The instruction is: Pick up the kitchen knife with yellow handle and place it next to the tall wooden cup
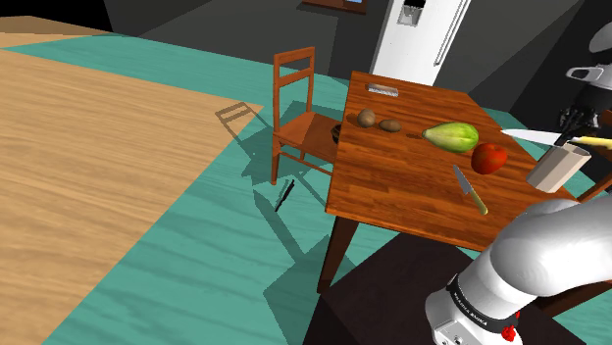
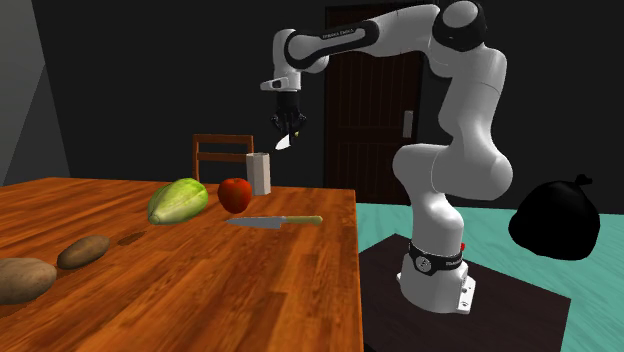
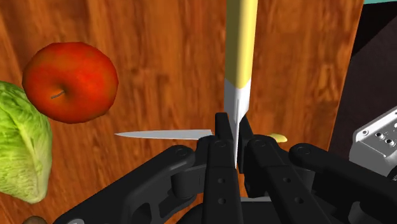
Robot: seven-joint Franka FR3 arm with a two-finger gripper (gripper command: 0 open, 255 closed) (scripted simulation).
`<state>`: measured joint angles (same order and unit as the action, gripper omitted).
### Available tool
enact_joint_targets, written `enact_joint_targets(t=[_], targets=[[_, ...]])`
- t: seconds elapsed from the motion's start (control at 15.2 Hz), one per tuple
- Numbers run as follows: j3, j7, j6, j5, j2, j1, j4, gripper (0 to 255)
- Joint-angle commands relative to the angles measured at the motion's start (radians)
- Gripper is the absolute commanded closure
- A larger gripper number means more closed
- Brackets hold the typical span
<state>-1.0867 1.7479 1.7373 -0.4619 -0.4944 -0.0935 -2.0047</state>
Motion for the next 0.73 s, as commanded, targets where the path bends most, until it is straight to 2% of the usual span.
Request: enact_joint_targets(t=[0.0,0.13,0.26,0.53,0.66], targets=[[-0.074,0.058,0.003,0.007,0.028,0.030,0.047,255],[-0.166,0.117,0.006,0.020,0.058,0.077,0.099,255],[-0.277,0.173,0.007,0.033,0.085,0.146,0.156,255],[-0.533,0.254,-0.016,0.020,0.079,0.352,0.292,255],[-0.529,0.242,0.005,0.002,0.064,0.348,0.268,255]])
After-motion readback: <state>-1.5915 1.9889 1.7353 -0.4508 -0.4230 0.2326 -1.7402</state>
